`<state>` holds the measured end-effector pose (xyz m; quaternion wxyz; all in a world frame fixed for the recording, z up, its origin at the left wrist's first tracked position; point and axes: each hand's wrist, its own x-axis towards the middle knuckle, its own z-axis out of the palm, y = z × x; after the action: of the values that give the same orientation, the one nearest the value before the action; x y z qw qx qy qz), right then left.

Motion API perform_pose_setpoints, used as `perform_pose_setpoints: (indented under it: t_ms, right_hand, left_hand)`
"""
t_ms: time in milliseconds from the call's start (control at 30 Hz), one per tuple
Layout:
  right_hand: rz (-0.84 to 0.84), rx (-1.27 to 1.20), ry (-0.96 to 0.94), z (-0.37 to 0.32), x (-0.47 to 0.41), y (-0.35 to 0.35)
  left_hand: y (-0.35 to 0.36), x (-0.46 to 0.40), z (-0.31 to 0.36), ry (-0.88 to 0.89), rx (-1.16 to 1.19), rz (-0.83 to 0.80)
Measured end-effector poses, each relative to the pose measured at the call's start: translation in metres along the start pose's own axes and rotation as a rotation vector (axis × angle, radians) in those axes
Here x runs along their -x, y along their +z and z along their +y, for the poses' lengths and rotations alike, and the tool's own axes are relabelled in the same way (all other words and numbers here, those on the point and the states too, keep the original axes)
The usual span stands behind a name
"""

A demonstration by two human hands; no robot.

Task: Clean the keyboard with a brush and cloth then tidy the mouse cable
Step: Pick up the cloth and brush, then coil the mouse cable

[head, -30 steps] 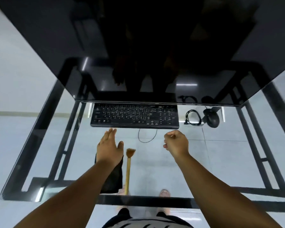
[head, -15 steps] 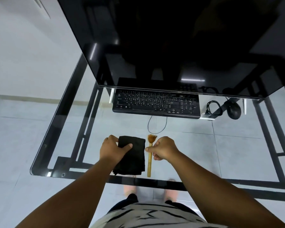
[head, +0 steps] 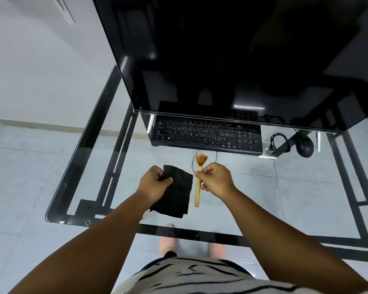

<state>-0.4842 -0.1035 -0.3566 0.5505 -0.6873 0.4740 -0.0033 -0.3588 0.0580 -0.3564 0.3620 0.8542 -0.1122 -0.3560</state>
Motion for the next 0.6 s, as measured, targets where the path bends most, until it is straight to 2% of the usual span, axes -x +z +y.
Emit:
perform_pose_setpoints:
  t_ms: [233, 333, 433, 600]
  right_hand:
    - [0.169, -0.123, -0.326, -0.05, -0.001, -0.015]
    - [0.272, -0.149, -0.456, -0.091, 0.004, -0.025]
    - [0.328, -0.219, -0.577, -0.137, 0.012, -0.036]
    - [0.358, -0.319, -0.736, -0.208, 0.022, -0.049]
  left_hand:
    - [-0.035, 0.008, 0.043, 0.178, 0.279, 0.085]
    - [-0.062, 0.012, 0.072, 0.277, 0.367, 0.136]
    - [-0.093, 0.021, 0.106, 0.402, 0.49, 0.121]
    - [-0.142, 0.046, 0.166, 0.623, 0.63, 0.137]
